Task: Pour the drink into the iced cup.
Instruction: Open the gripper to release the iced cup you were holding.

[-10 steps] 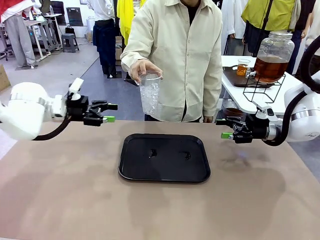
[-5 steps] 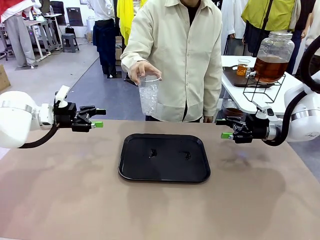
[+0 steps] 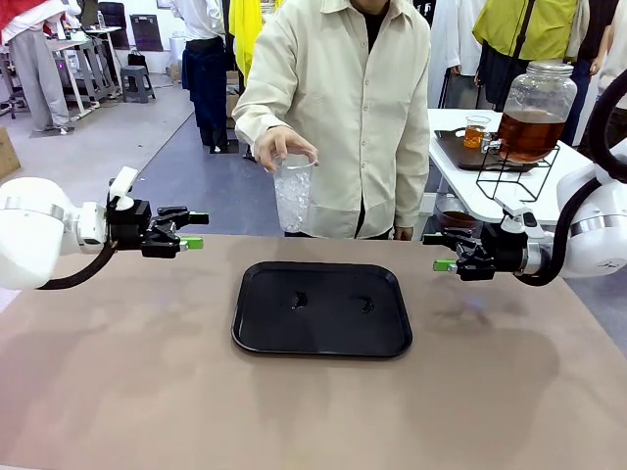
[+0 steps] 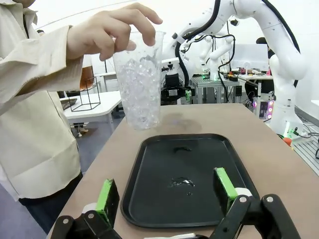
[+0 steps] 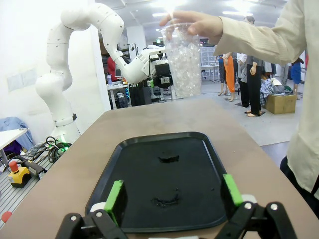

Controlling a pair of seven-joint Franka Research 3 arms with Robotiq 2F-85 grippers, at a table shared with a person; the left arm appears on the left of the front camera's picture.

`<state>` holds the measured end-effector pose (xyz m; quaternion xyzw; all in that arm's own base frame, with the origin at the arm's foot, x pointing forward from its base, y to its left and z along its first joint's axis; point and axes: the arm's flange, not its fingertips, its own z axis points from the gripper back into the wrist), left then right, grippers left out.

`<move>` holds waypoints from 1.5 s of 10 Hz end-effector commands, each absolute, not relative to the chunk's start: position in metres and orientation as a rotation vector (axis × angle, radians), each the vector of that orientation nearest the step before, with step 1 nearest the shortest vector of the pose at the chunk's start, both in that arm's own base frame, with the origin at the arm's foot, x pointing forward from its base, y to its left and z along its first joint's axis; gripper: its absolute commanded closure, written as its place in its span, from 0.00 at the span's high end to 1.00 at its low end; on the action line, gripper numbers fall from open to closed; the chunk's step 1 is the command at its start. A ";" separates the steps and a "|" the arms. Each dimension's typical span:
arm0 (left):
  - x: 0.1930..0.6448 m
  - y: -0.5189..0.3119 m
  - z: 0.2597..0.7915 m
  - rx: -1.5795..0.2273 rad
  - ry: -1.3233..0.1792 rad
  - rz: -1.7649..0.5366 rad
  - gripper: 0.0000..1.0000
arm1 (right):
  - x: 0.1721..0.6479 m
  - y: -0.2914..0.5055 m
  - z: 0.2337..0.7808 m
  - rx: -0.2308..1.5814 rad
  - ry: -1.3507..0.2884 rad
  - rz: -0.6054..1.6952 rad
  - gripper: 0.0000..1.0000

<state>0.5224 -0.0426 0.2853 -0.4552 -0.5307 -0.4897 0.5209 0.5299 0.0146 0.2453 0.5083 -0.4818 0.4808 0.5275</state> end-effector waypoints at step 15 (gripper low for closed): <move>0.522 -0.043 0.288 -1.091 -1.278 -1.170 1.00 | 0.530 0.017 0.247 1.216 -1.152 1.153 1.00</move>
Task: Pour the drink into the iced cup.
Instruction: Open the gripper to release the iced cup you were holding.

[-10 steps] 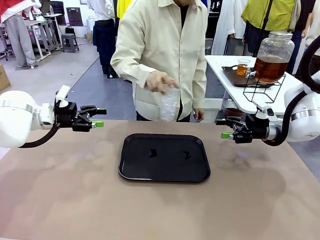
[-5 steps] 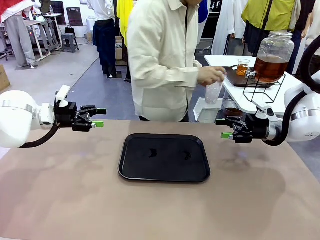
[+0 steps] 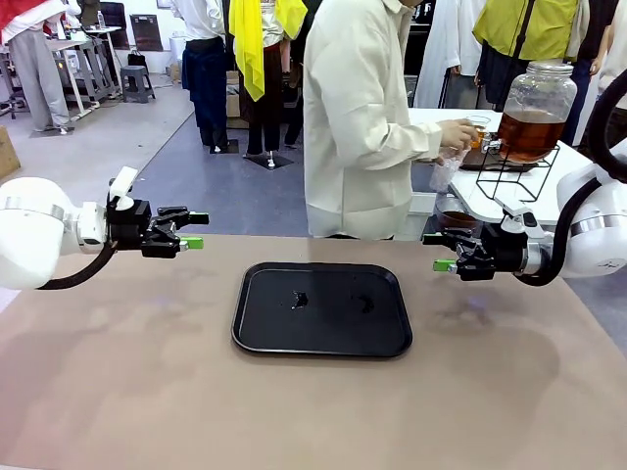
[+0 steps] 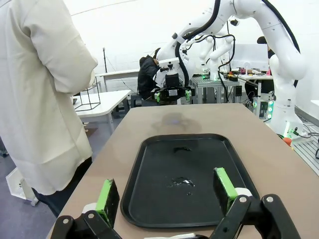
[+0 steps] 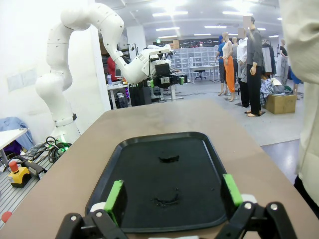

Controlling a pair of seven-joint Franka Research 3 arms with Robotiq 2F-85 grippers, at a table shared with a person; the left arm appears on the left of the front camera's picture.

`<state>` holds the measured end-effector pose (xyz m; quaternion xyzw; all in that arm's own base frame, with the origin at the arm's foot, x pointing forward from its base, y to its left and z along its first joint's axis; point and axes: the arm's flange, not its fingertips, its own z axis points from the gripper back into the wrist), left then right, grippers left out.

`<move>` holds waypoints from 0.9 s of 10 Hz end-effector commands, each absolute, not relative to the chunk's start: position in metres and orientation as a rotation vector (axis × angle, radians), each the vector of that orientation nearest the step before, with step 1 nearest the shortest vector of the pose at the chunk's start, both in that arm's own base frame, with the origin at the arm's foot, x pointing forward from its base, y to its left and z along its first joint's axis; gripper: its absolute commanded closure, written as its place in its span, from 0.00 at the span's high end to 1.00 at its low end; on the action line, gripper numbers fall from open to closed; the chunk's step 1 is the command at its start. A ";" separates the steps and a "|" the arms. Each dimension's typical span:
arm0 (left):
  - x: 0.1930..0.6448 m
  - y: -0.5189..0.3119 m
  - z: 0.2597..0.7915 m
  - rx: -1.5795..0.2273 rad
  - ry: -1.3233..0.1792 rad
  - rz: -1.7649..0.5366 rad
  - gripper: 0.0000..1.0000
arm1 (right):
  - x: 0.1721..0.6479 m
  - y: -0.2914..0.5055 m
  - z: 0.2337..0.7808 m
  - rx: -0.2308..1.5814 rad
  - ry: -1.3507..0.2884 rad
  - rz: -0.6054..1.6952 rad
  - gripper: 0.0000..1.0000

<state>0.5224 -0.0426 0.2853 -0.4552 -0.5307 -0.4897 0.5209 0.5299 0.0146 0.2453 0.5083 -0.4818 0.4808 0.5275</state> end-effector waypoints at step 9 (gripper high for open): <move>0.522 -0.043 0.288 -1.091 -1.278 -1.170 1.00 | 0.530 0.017 0.247 1.216 -1.152 1.153 1.00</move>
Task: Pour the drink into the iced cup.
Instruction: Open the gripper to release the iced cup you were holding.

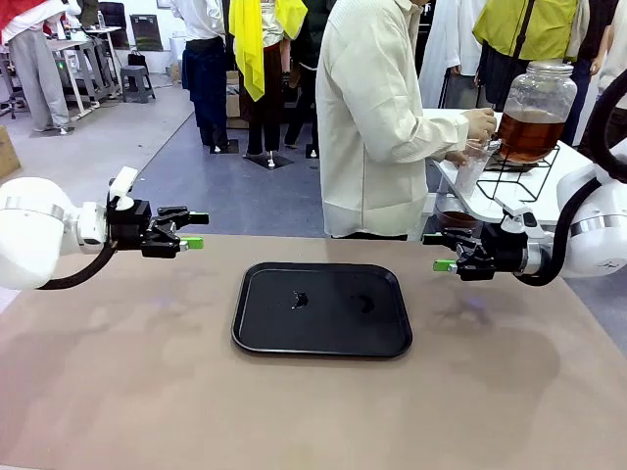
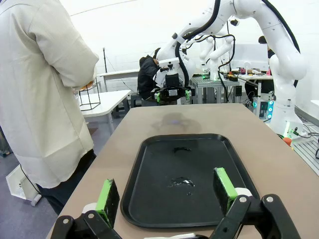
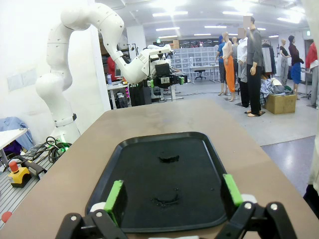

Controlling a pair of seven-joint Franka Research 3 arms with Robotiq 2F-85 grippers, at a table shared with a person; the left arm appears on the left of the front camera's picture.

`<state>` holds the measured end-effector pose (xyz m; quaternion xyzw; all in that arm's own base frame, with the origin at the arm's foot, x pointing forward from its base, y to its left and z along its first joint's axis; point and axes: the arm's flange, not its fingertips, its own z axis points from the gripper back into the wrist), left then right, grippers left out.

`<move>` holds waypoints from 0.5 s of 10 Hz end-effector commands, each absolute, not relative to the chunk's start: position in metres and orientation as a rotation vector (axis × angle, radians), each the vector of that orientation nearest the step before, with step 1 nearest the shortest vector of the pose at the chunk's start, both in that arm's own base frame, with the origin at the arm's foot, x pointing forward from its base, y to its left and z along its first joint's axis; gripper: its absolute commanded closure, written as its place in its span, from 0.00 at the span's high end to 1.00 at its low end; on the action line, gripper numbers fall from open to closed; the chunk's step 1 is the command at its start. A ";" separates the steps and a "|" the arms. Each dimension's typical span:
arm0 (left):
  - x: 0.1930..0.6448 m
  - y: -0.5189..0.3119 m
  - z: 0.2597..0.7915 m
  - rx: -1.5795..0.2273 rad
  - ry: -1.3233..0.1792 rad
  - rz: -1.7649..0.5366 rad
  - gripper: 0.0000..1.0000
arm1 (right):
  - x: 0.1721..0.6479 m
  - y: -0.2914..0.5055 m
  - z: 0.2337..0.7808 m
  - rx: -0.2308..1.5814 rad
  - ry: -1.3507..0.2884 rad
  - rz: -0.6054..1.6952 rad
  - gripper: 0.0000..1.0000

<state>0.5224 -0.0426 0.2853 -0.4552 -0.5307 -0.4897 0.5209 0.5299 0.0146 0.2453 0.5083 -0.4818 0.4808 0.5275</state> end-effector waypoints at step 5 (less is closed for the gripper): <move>0.522 -0.043 0.288 -1.091 -1.278 -1.170 1.00 | 0.530 0.017 0.247 1.216 -1.152 1.153 1.00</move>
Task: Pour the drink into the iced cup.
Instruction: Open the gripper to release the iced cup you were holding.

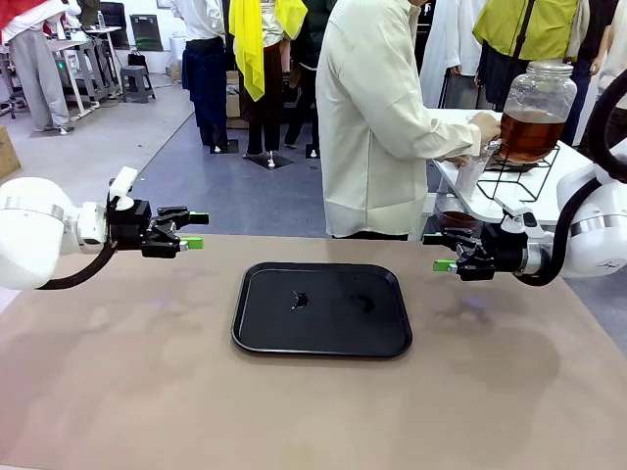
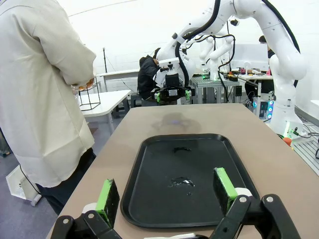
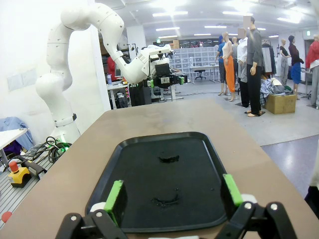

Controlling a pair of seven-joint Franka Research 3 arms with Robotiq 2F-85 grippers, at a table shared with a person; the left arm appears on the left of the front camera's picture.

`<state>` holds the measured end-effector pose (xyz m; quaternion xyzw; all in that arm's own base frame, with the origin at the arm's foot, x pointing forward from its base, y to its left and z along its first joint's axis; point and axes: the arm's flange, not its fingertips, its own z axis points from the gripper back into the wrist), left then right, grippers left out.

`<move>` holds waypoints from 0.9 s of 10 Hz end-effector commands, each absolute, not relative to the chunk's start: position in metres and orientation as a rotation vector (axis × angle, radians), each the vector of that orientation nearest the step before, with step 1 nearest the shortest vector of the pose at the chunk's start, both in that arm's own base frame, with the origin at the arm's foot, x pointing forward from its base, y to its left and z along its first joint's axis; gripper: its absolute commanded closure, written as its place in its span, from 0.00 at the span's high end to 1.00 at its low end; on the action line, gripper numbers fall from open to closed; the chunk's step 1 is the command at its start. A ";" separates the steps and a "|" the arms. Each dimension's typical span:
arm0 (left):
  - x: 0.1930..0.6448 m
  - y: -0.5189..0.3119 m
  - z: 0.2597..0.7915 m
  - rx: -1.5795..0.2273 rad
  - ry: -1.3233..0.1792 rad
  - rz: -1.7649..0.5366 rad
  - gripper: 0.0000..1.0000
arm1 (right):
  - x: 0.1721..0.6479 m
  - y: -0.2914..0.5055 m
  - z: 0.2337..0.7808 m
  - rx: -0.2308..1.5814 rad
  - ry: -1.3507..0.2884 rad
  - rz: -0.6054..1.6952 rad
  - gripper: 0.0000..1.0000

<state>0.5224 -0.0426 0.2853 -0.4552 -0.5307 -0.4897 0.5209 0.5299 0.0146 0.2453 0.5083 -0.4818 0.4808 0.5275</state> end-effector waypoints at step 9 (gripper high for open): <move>0.522 -0.043 0.288 -1.091 -1.278 -1.170 1.00 | 0.530 0.017 0.247 1.216 -1.152 1.153 1.00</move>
